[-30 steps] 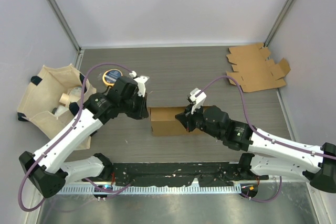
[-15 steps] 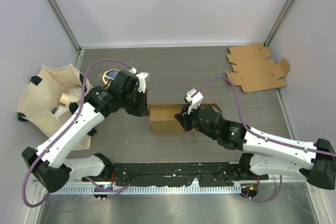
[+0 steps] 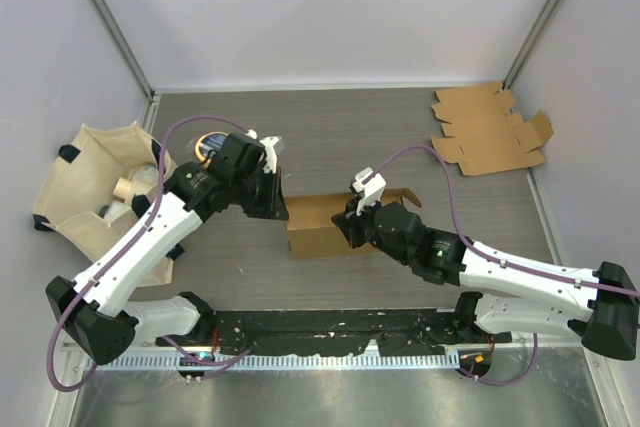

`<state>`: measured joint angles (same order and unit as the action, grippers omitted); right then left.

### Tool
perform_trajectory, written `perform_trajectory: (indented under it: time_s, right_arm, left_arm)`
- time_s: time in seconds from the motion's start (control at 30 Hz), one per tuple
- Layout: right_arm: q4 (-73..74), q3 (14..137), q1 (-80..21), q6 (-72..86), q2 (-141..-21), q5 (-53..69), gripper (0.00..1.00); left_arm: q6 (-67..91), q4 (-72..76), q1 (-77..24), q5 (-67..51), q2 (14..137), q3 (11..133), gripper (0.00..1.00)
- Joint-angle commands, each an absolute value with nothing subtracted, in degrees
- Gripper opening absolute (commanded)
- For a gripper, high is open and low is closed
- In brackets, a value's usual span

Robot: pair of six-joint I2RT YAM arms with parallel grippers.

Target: Fold the paper box

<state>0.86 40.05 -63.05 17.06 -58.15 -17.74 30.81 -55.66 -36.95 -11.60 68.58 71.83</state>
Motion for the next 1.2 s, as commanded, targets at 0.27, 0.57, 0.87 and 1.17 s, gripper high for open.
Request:
perform_trajectory:
  time_s: [0.27,0.57,0.87,1.17]
  right_arm:
    - [2.8,39.9,-63.3,17.2,-58.3,-18.6,0.01]
    - [2.2,40.1,-63.3,17.7,-58.8,-18.3,0.01]
    - [1.4,40.2,-63.3,17.7,-59.3,-17.5,0.01]
    - [1.1,39.7,-63.3,17.8,-59.2,-17.1,0.01]
  left_arm:
    - [28.9,-55.9,-37.1,-10.8,66.8,69.1,0.0]
    - [29.1,-55.3,-37.1,-11.9,66.4,68.1,0.0]
    - [29.8,-54.1,-37.0,-12.4,68.0,72.6,0.0]
    - [31.3,-52.1,-37.0,-12.8,67.0,69.1,0.0]
